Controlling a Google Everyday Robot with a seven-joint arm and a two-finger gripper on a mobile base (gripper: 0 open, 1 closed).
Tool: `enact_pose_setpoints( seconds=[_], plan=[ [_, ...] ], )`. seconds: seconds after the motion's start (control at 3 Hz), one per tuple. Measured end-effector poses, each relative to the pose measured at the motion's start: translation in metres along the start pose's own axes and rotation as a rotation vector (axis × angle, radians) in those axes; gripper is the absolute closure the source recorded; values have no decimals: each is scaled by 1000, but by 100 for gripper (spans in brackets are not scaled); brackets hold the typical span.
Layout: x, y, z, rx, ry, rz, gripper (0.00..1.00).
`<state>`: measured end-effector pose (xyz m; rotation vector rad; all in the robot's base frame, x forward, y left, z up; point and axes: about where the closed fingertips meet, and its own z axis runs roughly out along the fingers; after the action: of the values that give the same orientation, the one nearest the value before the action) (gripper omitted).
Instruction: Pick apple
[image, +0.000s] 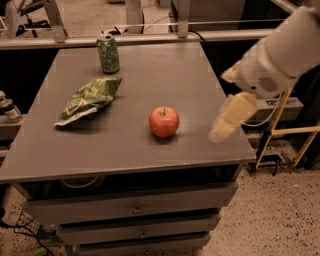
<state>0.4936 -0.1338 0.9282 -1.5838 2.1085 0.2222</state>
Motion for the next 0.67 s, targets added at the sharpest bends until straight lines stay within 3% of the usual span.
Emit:
enact_pose_setpoints(
  seconds=[0.33,0.67],
  plan=[
    [-50,-1,57,-63,-144,19,0],
    [-93,3,85,-106,-258,13,0]
  ],
)
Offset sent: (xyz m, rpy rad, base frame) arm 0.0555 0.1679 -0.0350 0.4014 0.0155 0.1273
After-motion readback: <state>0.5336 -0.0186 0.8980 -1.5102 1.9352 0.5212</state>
